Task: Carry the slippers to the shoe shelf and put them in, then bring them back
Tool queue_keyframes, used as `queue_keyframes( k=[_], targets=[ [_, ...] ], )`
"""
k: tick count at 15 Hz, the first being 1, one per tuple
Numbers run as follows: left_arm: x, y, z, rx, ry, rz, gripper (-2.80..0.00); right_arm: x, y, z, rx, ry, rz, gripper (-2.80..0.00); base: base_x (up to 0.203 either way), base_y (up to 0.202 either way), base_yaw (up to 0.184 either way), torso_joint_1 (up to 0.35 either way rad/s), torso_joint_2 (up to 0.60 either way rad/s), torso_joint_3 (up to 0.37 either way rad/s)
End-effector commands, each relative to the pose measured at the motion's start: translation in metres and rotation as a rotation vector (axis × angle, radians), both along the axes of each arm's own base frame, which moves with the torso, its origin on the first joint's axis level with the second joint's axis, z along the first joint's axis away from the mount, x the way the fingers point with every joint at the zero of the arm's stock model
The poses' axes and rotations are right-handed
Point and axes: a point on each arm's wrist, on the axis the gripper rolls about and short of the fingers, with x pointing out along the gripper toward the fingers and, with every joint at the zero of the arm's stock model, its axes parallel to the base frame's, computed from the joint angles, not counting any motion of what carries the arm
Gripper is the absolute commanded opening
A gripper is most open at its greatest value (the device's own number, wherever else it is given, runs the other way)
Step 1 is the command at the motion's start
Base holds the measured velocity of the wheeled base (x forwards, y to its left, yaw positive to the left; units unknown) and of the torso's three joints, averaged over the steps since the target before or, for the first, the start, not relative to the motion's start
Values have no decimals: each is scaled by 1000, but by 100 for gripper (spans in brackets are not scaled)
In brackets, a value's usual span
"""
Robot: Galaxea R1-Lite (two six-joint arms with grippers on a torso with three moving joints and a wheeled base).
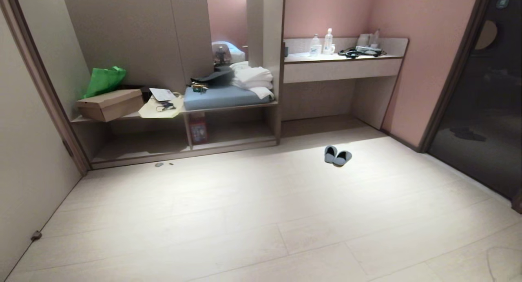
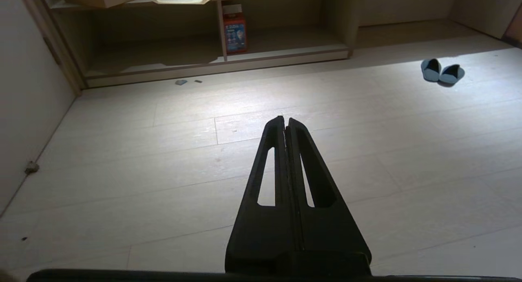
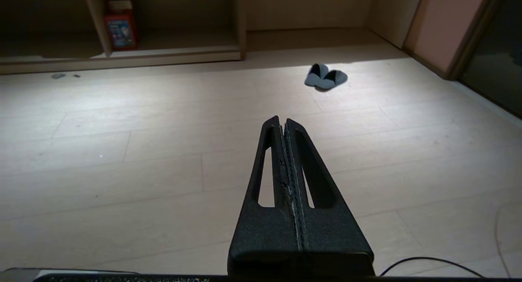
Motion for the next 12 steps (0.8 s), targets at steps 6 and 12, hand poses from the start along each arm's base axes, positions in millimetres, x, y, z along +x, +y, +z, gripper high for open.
queue_keyframes(
  k=[6,12],
  targets=[
    [0,0,0,0,0,0,-280,0,0,0,-8,1,2,-280,-178,0,-1,3,1,3],
    [0,0,0,0,0,-2,-280,0,0,0,-5,1,0,-280,-201,0,3,4,1,3]
  ],
)
